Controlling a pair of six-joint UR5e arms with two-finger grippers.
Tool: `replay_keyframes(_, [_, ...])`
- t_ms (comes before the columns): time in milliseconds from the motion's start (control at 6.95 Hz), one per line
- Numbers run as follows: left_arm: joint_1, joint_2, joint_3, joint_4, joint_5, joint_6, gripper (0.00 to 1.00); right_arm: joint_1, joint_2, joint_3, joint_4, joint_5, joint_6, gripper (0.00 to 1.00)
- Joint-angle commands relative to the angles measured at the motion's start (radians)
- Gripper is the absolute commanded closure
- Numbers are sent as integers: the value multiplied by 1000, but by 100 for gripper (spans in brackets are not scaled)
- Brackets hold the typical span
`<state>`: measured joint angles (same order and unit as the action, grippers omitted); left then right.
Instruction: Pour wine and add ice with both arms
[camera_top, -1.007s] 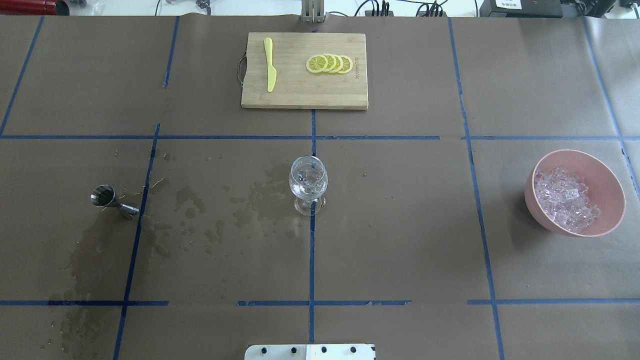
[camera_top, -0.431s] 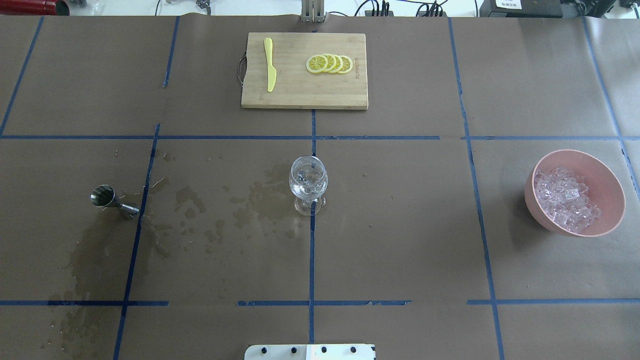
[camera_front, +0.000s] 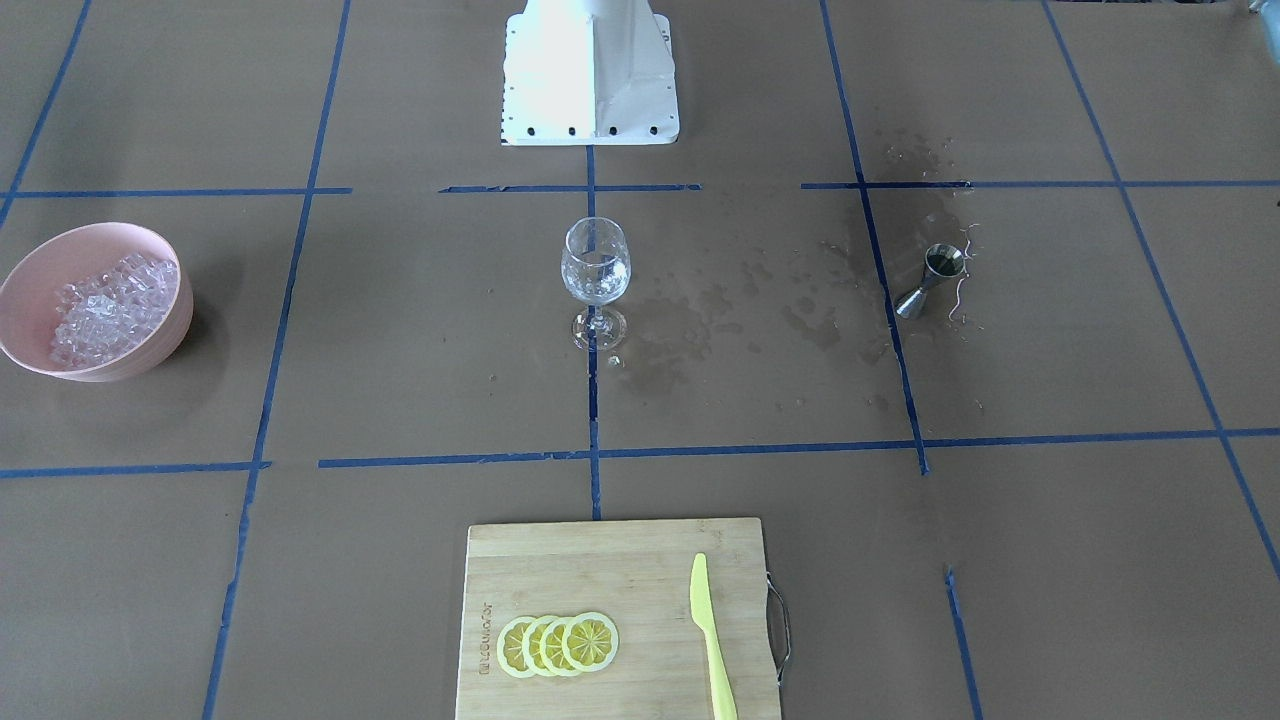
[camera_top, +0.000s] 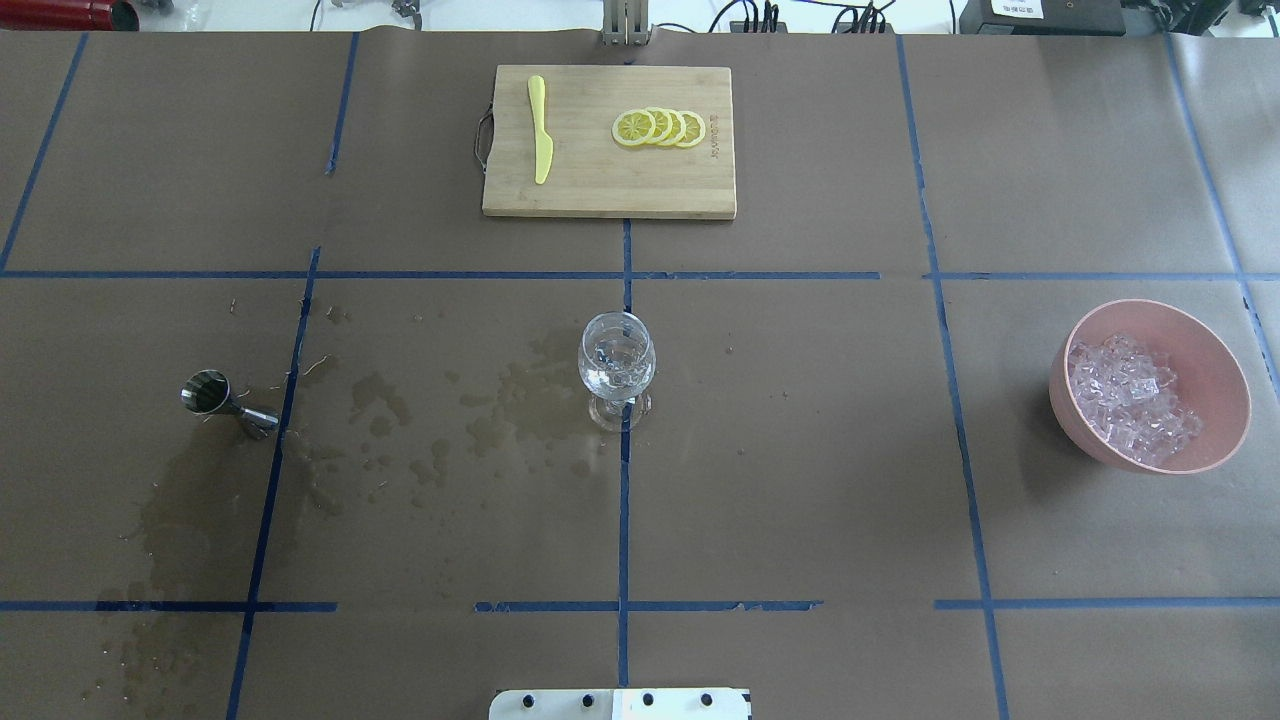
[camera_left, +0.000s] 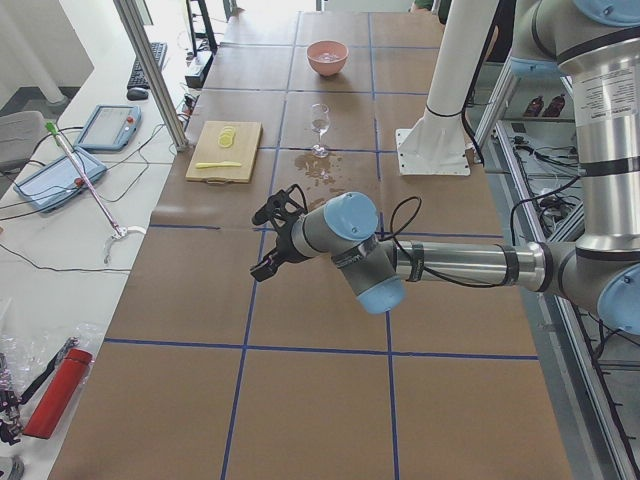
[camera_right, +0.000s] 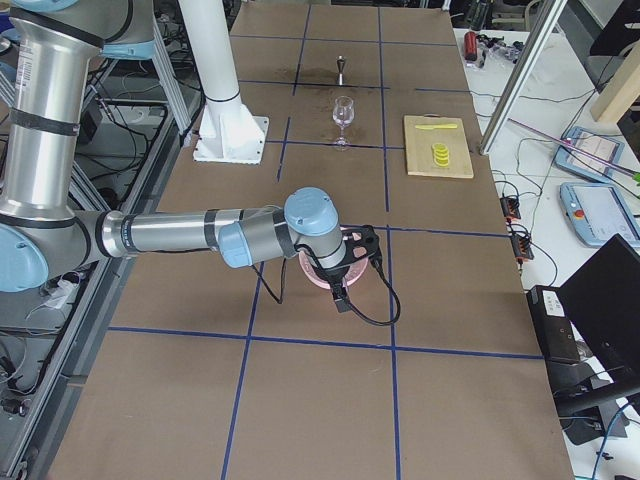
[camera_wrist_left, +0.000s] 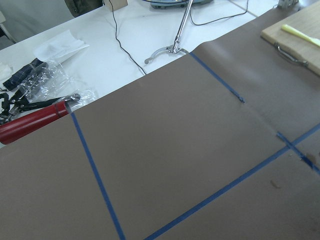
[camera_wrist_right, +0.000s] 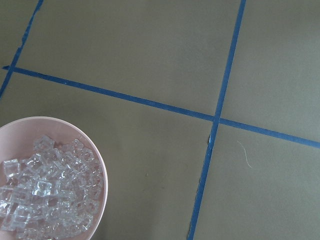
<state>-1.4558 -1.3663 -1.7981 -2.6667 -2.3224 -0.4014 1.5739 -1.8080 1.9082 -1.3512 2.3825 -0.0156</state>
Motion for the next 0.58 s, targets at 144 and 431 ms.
replay_keyframes(144, [306,-1,-55,-177,296,-336,0,0,-5,-1,0,1,0,0])
replay_keyframes(431, [521,7,-92,-217,598,-434,0,0,-8,-1,0,1,0,0])
